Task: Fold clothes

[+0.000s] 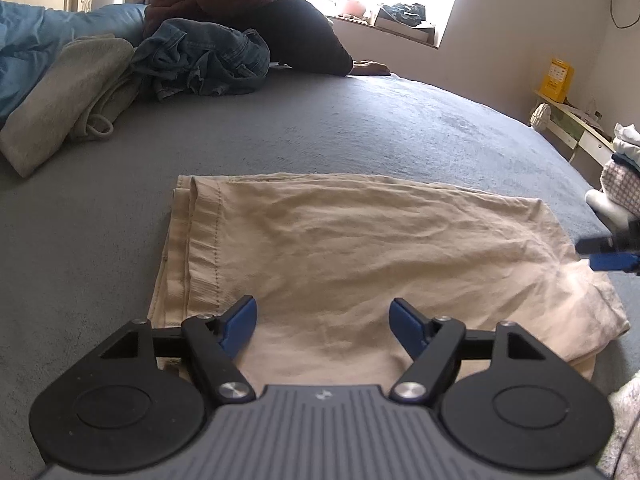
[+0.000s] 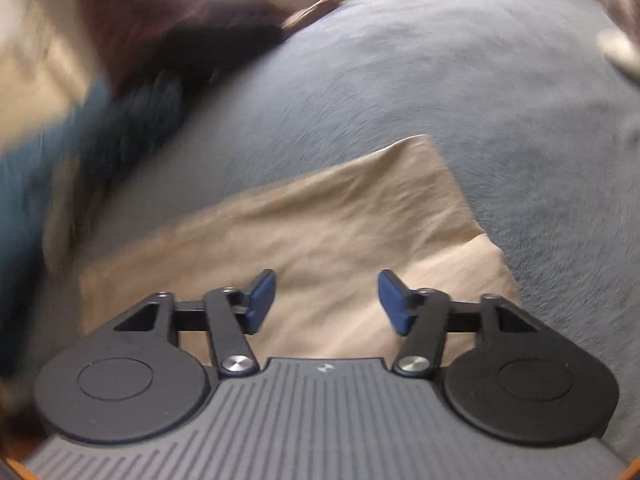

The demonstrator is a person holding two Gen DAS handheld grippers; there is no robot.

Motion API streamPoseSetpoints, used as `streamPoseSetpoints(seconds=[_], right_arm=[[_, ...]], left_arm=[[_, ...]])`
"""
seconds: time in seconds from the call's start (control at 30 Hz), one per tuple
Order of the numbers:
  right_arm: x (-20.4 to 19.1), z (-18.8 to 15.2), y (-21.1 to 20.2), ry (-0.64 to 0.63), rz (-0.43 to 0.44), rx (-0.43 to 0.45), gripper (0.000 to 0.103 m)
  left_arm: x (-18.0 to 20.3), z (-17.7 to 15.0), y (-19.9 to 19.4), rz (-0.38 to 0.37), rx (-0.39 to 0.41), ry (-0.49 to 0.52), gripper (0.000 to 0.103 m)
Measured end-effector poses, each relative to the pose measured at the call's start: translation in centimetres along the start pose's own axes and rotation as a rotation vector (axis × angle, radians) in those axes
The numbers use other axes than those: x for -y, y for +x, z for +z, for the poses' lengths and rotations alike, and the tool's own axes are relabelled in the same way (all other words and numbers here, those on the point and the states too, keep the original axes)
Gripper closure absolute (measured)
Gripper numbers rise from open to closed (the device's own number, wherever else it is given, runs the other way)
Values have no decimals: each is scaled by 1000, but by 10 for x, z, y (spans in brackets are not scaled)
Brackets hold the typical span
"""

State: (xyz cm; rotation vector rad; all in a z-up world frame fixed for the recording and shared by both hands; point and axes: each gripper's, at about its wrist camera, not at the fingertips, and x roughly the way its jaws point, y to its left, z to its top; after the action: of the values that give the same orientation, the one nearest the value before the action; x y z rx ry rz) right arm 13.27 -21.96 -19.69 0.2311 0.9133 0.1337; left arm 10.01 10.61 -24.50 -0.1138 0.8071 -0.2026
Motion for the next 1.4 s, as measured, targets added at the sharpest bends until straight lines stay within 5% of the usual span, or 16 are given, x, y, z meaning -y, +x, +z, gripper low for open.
streamPoseSetpoints(seconds=[0.17,0.7,1.07,1.23,1.4], right_arm=[[-14,-5,12,-245,-49,-188,43],[17,-11,18,-251,-46,-387,38],[-17,29,-4,-259,31,-234,37],[31,31,27,-129,-60,-263,38],[70,30,27,56,-13,-258,40]], left_arm=[[-1,1,1,0,-3,-9,28],[-2,-2,1,-3,16,-6,28],[-3,-1,-2,-5,14,-17,28],[-7,-3,-3,-18,22,-22,28],[-6,-3,-2,-14,19,7,28]])
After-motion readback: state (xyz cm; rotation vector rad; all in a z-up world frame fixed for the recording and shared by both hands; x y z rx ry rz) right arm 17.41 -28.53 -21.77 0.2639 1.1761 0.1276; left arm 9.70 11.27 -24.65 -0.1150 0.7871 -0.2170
